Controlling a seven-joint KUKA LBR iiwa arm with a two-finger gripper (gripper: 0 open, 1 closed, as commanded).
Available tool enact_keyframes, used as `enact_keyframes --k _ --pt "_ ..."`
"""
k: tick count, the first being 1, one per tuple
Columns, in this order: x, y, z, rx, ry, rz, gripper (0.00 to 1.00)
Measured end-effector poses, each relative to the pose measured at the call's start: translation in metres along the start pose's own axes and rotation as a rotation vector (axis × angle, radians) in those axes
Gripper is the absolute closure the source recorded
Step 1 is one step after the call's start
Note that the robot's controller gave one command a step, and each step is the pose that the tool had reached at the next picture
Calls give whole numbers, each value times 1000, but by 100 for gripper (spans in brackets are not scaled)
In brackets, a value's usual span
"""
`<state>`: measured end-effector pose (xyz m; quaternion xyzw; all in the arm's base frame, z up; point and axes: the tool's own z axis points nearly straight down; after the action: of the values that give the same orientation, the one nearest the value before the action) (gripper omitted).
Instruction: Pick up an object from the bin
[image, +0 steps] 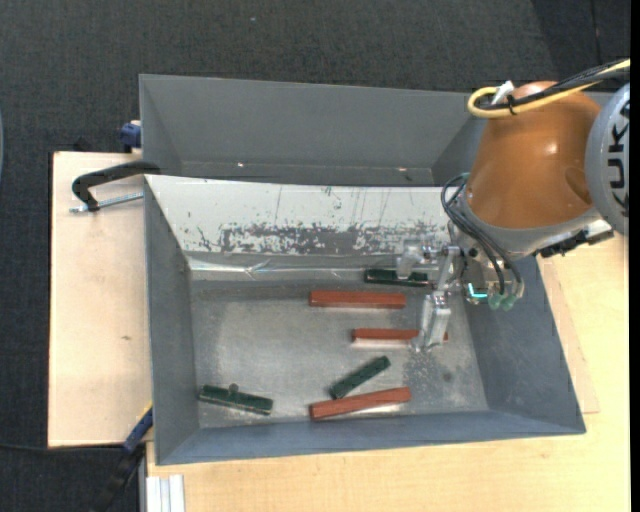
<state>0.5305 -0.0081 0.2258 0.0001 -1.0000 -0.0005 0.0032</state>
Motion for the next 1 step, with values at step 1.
enact_keyframes --k 1 --pt "-1 0 -4 0 -8 0 0"
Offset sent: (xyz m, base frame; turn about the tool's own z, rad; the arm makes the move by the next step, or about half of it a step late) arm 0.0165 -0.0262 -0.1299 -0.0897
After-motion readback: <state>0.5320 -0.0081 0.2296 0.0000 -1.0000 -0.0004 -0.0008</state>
